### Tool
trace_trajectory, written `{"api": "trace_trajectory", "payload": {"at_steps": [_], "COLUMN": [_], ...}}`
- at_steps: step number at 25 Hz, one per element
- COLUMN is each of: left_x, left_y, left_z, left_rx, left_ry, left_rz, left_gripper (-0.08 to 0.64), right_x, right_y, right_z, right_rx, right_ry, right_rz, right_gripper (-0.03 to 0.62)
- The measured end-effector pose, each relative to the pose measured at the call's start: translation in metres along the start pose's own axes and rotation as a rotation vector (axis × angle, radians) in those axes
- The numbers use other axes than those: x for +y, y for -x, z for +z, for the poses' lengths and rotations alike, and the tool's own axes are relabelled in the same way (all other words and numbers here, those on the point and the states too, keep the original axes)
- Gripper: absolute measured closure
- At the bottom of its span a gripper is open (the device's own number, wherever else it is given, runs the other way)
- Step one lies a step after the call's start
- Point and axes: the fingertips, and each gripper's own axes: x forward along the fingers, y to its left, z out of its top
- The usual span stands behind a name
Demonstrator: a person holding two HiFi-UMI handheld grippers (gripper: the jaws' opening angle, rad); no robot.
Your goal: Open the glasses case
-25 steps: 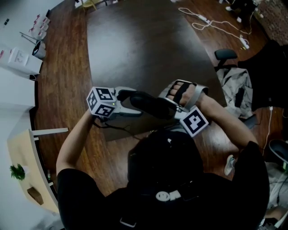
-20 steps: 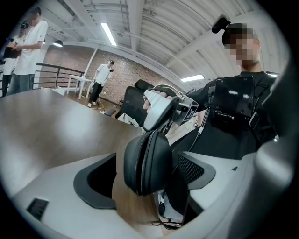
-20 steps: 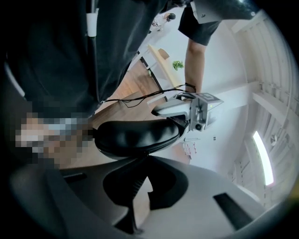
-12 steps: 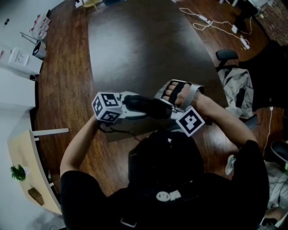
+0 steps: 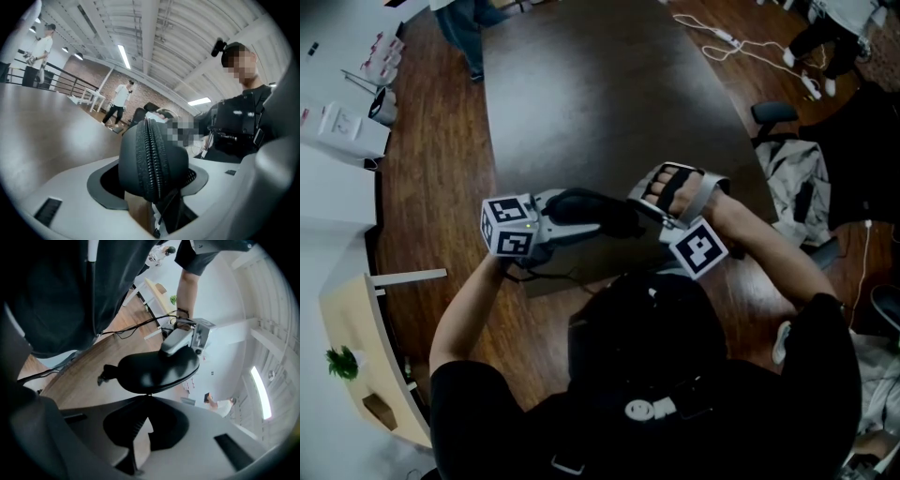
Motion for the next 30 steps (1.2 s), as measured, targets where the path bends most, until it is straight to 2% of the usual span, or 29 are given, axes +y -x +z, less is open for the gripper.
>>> {"api": "trace_trajectory", "payload": {"at_steps": [2, 4, 7, 9, 10, 12, 15, 18, 20, 22, 27, 30], "left_x": [0.006, 0.010, 0.013, 0.015, 0.014, 0.011, 0.009, 0.017, 0.020, 0.020, 0.018, 0.019], "left_y": [0.017, 0.026, 0.031, 0.031, 0.029, 0.020, 0.010, 0.004, 0.002, 0.003, 0.007, -0.003], "left_z": [0.016, 0.025, 0.031, 0.028, 0.024, 0.009, -0.013, -0.029, -0.039, -0.041, -0.040, -0.047], "left_rx": [-0.150, -0.256, -0.351, -0.372, -0.346, -0.220, -0.009, 0.225, 0.374, 0.424, 0.447, 0.490], "left_ry": [0.091, 0.158, 0.200, 0.207, 0.188, 0.103, -0.045, -0.243, -0.355, -0.387, -0.364, -0.383], "left_rz": [0.004, -0.004, -0.006, 0.009, 0.021, 0.048, 0.090, 0.190, 0.230, 0.232, 0.223, 0.218], "left_gripper": [0.291, 0.291, 0.293, 0.293, 0.291, 0.285, 0.272, 0.246, 0.233, 0.225, 0.208, 0.206], "right_x": [-0.003, -0.012, -0.027, -0.034, -0.034, -0.032, -0.030, -0.035, -0.037, -0.037, -0.036, -0.040], "right_y": [-0.001, 0.001, 0.000, -0.001, 0.000, 0.003, 0.009, 0.014, 0.016, 0.019, 0.018, 0.016], "right_z": [-0.008, -0.013, -0.020, -0.022, -0.022, -0.025, -0.024, -0.021, -0.023, -0.026, -0.021, -0.010], "right_rx": [0.012, 0.007, 0.019, 0.024, 0.024, 0.026, 0.031, 0.041, 0.052, 0.058, 0.058, 0.033], "right_ry": [-0.071, -0.152, -0.275, -0.367, -0.386, -0.358, -0.242, -0.127, -0.049, 0.017, 0.134, 0.194], "right_rz": [-0.022, -0.064, -0.138, -0.182, -0.195, -0.204, -0.196, -0.186, -0.178, -0.170, -0.153, -0.161], "right_gripper": [0.569, 0.569, 0.569, 0.569, 0.569, 0.569, 0.569, 0.569, 0.569, 0.569, 0.569, 0.569]}}
